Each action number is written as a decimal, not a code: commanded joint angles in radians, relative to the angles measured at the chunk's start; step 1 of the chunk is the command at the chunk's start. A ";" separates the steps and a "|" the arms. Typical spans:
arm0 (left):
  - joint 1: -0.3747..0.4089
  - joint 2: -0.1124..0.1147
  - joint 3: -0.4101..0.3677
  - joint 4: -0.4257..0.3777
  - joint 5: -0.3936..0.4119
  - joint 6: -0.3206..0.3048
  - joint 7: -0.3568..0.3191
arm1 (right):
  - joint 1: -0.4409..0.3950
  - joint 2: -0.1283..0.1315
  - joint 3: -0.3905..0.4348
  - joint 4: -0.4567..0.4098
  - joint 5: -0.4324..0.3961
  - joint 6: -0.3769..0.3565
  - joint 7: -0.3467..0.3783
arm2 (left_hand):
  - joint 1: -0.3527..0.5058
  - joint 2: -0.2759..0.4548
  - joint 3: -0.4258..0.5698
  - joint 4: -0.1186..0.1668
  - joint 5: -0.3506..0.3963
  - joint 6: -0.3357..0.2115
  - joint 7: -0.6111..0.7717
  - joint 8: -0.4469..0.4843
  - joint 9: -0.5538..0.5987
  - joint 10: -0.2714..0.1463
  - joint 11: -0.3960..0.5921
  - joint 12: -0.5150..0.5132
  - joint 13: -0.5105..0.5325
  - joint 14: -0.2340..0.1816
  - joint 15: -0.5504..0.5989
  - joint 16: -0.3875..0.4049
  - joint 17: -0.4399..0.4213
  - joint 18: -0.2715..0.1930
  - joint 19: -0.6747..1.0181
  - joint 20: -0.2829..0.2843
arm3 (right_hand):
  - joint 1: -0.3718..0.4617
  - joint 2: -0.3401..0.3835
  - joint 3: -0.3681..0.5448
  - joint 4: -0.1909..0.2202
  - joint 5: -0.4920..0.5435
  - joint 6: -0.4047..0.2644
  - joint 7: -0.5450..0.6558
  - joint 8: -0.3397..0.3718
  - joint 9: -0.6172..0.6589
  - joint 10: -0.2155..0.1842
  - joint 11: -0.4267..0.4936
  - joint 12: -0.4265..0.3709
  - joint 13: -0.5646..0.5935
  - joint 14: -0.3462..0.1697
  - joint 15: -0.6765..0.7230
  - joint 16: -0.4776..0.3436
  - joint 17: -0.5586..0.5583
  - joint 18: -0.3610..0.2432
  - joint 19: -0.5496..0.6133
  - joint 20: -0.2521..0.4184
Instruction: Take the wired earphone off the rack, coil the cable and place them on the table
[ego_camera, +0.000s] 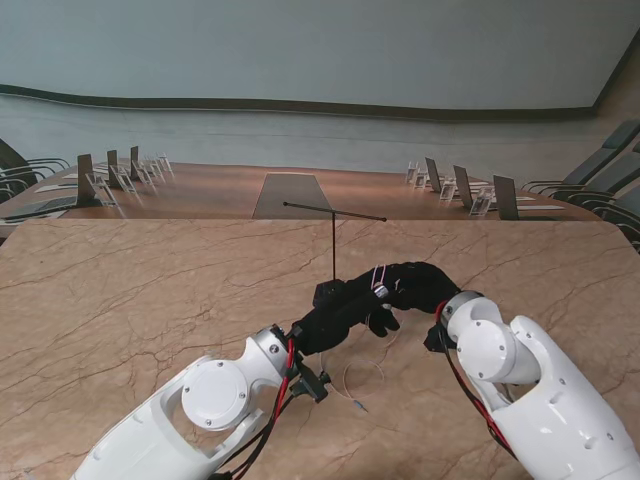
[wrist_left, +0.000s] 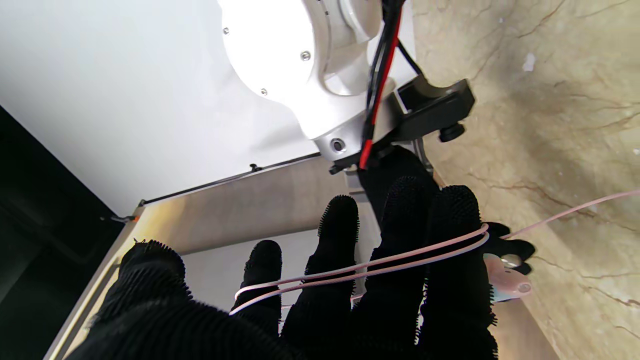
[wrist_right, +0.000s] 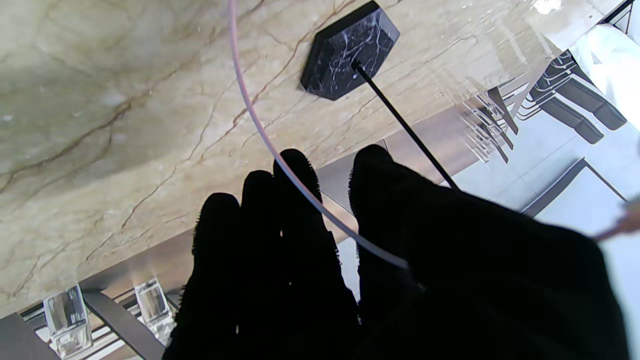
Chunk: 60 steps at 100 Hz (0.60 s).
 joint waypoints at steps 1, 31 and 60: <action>0.012 0.003 -0.002 0.009 0.006 0.006 -0.003 | -0.005 0.002 0.009 -0.015 -0.002 -0.010 -0.006 | 0.013 0.045 -0.021 -0.008 0.031 -0.030 0.029 0.008 0.039 0.014 0.035 0.024 0.015 0.019 0.013 0.017 0.000 0.027 0.035 0.022 | 0.080 0.028 0.107 0.065 0.151 -0.123 0.207 0.111 0.014 0.064 0.024 0.005 0.024 0.000 0.024 0.014 0.000 -0.007 0.030 0.005; 0.017 0.004 0.000 0.025 0.019 0.011 -0.003 | -0.018 0.006 0.052 -0.047 -0.022 -0.061 -0.001 | 0.017 0.043 -0.020 -0.009 0.092 -0.023 0.054 0.025 0.069 0.039 0.093 0.104 0.001 0.018 0.010 0.011 -0.017 0.033 0.031 0.024 | 0.072 0.024 0.113 0.080 0.166 -0.113 0.203 0.098 0.010 0.063 0.015 0.002 0.020 0.004 0.023 0.014 -0.004 -0.006 0.029 0.005; 0.017 0.001 0.006 0.045 0.029 0.018 0.005 | -0.036 0.011 0.104 -0.100 -0.046 -0.127 0.006 | 0.017 0.043 -0.021 -0.009 0.178 -0.001 0.091 0.060 0.086 0.043 0.123 0.173 -0.001 0.028 0.021 0.018 -0.034 0.052 0.045 0.036 | 0.064 0.024 0.119 0.106 0.182 -0.106 0.204 0.092 0.011 0.061 0.004 0.000 0.019 0.004 0.021 0.013 -0.004 -0.004 0.029 0.005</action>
